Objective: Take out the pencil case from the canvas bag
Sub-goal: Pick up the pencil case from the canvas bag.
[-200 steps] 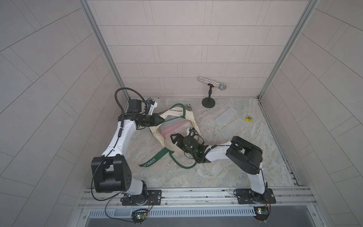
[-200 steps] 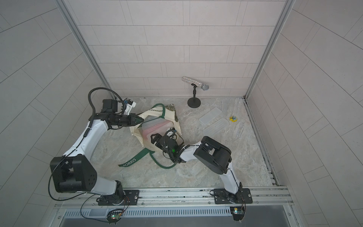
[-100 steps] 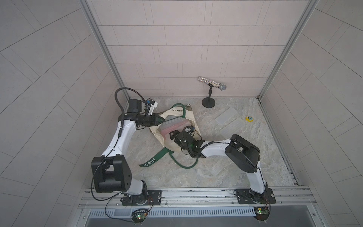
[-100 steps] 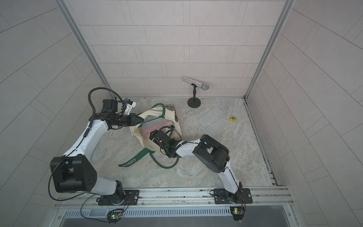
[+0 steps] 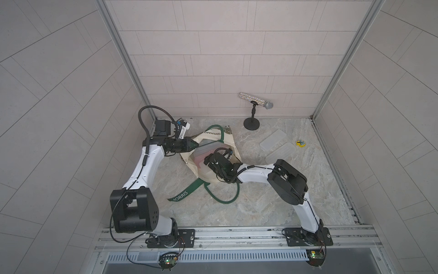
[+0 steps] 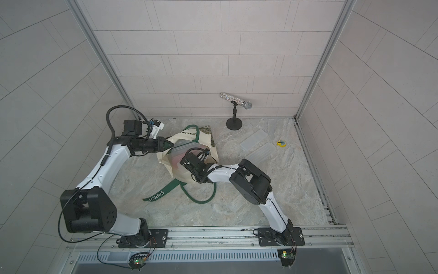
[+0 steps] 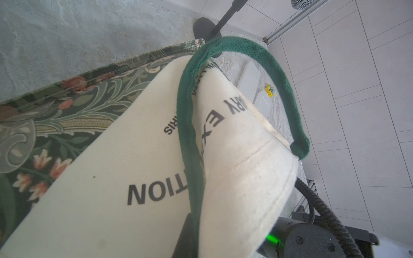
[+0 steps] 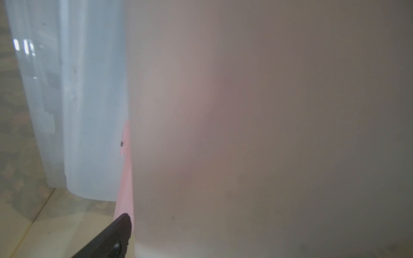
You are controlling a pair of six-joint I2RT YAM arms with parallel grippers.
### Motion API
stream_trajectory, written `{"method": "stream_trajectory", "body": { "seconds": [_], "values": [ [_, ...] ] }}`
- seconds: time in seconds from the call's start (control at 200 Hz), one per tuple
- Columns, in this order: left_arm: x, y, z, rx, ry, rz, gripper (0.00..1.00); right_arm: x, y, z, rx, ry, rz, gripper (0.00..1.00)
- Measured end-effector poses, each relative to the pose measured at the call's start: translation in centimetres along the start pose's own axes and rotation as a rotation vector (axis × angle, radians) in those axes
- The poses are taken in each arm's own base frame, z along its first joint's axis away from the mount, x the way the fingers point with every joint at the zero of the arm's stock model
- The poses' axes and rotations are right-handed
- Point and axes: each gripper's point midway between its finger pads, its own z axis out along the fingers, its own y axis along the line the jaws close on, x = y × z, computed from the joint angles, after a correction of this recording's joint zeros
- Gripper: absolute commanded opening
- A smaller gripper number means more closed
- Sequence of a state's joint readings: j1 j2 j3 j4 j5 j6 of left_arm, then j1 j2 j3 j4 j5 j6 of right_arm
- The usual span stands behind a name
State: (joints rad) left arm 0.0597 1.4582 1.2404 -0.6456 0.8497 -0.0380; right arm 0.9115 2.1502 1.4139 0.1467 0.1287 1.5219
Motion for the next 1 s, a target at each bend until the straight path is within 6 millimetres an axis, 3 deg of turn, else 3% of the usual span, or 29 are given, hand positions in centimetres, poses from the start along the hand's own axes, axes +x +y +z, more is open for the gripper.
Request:
{"method": "stream_trajectory", "body": {
  "seconds": [0.225,0.53,0.645,1.001],
  "values": [
    [0.0,0.1,0.0,-0.005,-0.002,0.002,0.00,-0.7,0.2,1.4,0.017,0.032,0.027,0.87],
    [0.0,0.2,0.0,-0.008,-0.003,0.001,0.00,-1.3,0.1,1.8,-0.033,0.039,0.065,0.74],
    [0.0,0.2,0.0,-0.008,-0.003,0.001,0.00,-1.3,0.2,1.7,-0.089,0.040,0.073,0.66],
    [0.0,0.1,0.0,-0.004,-0.003,0.001,0.00,-1.8,0.0,0.3,-0.138,0.024,-0.026,0.64]
  ]
}}
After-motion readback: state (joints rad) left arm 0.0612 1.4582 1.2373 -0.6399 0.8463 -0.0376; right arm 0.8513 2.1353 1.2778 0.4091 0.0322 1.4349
